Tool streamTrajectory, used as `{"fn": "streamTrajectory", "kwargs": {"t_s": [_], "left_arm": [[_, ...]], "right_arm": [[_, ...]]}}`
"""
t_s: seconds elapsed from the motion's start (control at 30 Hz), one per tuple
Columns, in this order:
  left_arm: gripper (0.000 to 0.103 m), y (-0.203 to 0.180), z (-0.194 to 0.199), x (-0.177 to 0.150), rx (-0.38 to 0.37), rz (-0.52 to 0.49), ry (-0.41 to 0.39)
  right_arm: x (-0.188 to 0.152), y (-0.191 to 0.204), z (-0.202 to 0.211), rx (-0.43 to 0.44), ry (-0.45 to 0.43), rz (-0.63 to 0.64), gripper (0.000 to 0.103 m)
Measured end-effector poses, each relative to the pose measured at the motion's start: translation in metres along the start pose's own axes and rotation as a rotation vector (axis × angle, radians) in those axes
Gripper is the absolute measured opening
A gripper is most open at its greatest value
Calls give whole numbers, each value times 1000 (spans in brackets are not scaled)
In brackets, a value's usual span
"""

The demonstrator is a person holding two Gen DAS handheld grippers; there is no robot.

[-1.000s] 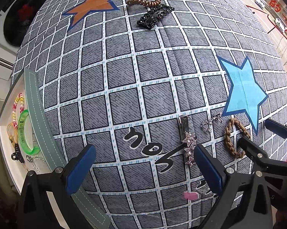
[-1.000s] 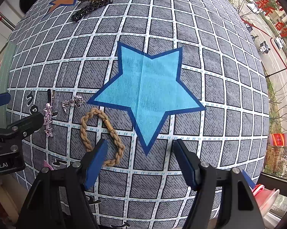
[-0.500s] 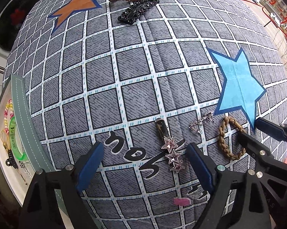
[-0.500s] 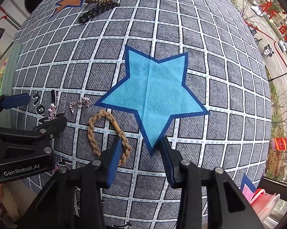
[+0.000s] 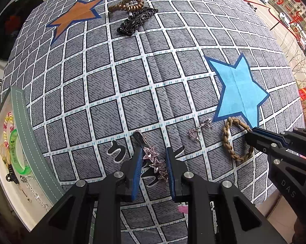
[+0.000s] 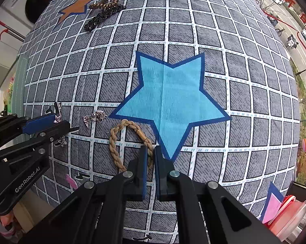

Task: Organize jewelry
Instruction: 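Grasp the pink star hair clip with the left tool while the right grasps the braided tan bracelet, then carry the star clip and braided bracelet over the white tray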

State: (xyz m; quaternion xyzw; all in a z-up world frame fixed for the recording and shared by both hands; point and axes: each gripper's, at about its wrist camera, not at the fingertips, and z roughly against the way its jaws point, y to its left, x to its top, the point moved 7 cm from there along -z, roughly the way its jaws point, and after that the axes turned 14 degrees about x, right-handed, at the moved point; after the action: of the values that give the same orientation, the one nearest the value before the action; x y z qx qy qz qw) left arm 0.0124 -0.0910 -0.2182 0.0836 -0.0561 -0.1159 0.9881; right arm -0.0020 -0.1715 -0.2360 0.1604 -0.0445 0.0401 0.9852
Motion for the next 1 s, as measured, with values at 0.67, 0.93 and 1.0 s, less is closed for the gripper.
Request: {"fn": "streamTrajectory", "kwargs": {"t_s": [0.67, 0.93, 1.0], "left_arm": [[30, 70, 43, -7, -41, 90, -76], [30, 92, 38, -28, -38, 147, -103], [30, 101, 40, -30, -37, 164, -108]], "right_arm": [[-5, -4, 40, 89, -57, -96, 7], [2, 21, 46, 123, -56, -72, 7], [6, 30, 46, 127, -57, -58, 7]]}}
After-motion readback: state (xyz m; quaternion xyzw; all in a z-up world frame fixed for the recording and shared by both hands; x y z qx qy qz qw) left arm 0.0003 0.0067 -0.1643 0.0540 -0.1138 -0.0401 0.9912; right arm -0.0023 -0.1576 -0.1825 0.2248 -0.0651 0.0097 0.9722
